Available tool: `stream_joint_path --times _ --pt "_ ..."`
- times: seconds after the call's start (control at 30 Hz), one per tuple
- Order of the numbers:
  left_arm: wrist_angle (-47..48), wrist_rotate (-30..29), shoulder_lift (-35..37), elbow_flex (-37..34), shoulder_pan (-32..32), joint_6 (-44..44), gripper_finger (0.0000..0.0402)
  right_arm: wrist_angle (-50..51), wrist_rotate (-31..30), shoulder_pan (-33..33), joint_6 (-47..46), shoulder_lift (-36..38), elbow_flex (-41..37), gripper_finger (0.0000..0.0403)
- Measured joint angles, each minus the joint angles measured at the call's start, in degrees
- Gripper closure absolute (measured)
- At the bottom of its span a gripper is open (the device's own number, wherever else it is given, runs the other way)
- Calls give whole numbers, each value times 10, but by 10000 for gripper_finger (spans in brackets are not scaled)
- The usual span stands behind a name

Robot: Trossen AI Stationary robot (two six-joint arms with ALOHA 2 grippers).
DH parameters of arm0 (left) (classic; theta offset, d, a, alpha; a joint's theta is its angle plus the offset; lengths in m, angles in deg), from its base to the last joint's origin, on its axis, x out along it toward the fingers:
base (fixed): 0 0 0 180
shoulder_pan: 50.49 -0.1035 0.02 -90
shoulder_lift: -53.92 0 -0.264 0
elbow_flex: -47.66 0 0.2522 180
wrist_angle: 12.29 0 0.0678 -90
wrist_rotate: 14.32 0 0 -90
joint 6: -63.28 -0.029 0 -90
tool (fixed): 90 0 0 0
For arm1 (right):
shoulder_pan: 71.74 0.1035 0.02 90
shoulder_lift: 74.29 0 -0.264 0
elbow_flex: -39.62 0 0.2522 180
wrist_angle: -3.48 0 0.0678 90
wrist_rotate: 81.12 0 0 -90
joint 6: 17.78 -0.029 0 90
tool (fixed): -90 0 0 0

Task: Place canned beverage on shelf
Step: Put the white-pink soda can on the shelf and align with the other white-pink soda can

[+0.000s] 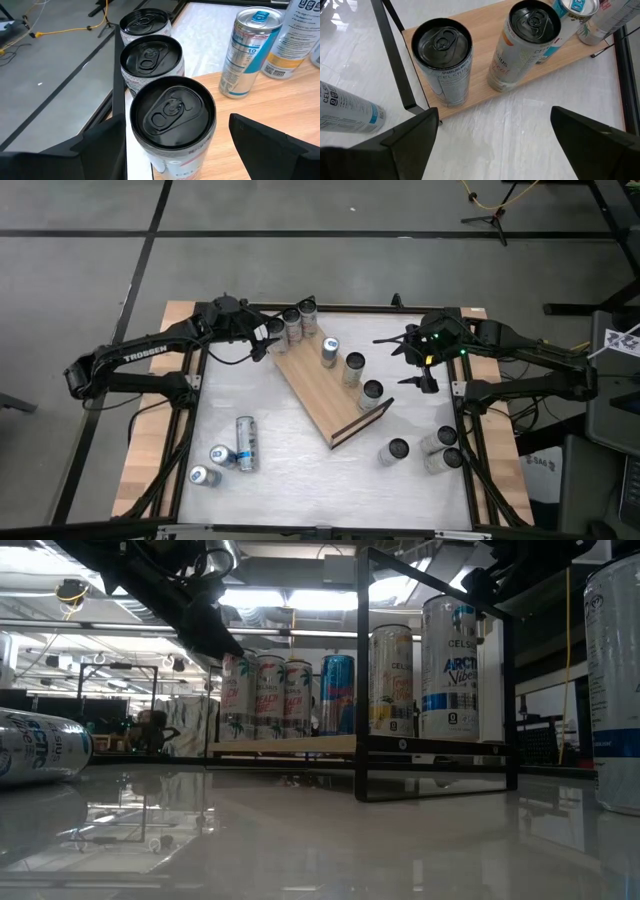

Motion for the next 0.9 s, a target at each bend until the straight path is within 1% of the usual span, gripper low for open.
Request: stream_joint_path --times 0.37,0.47,0.73,0.9 --pt "0 -20 0 0 16 10 59 0 0 0 0 0 0 24" --pt "0 -33 0 0 22 15 77 0 0 0 0 0 0 24" --pt "0 -34 0 0 27 27 129 0 0 0 0 0 0 24" --pt "-1 -56 0 0 27 47 153 0 0 0 0 0 0 24"
